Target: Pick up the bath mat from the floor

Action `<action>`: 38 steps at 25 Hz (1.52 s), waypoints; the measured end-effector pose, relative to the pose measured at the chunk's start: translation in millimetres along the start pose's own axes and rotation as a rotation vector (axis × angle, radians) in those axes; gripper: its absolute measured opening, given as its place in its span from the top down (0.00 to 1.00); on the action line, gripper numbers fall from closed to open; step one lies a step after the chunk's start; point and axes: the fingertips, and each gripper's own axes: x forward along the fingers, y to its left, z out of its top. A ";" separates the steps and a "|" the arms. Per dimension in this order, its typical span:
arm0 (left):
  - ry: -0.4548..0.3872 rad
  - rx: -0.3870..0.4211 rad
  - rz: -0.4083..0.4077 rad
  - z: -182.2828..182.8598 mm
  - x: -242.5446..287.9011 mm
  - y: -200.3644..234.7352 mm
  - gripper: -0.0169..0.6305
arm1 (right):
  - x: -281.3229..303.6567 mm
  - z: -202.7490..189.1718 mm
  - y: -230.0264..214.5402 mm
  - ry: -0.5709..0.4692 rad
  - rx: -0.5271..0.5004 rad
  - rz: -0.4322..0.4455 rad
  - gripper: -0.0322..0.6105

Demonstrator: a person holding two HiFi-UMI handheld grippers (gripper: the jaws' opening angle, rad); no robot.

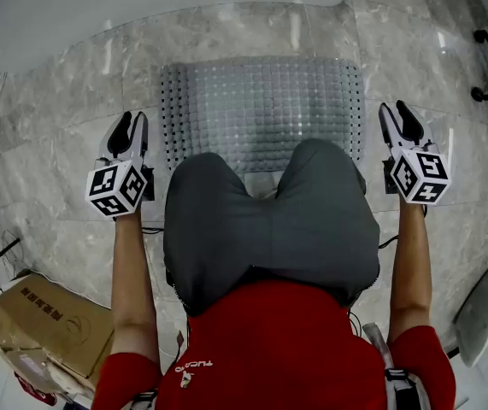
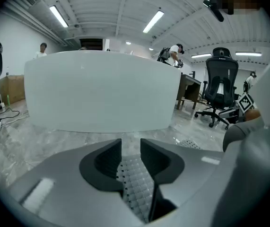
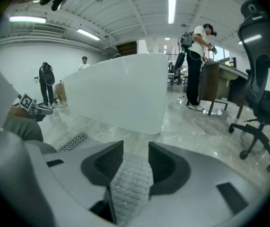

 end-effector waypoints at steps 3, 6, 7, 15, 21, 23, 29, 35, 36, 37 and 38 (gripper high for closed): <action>0.054 0.000 -0.013 -19.1 12.5 2.6 0.78 | 14.0 -18.8 1.4 0.053 -0.009 0.020 0.70; 0.098 -0.018 -0.020 -38.3 26.1 7.0 0.72 | 26.6 -36.6 1.4 0.095 0.017 0.039 0.65; 0.115 -0.020 -0.020 -45.0 30.4 8.6 0.70 | 30.5 -41.7 1.6 0.103 0.038 0.048 0.63; 0.309 0.024 0.012 -115.0 66.5 21.2 0.57 | 62.6 -89.0 -9.0 0.191 0.123 0.064 0.59; 0.400 -0.006 0.033 -150.3 91.3 32.8 0.53 | 87.6 -131.1 -19.5 0.275 0.155 0.057 0.56; 0.430 -0.028 0.036 -160.9 98.7 37.1 0.52 | 95.1 -144.8 -21.2 0.309 0.160 0.057 0.56; 0.531 -0.065 0.043 -197.4 113.0 48.0 0.49 | 122.0 -186.9 -33.6 0.404 0.185 0.052 0.54; 0.587 -0.080 0.060 -223.2 117.4 53.6 0.47 | 127.9 -236.3 -47.9 0.520 0.211 0.019 0.53; 0.591 -0.082 0.060 -225.6 118.9 54.0 0.47 | 129.6 -241.8 -49.2 0.533 0.206 0.018 0.53; 0.595 -0.083 0.060 -227.8 120.3 54.6 0.47 | 131.8 -246.4 -50.4 0.543 0.203 0.017 0.53; 0.600 -0.084 0.060 -229.8 121.5 55.2 0.47 | 134.1 -250.2 -51.4 0.550 0.205 0.017 0.52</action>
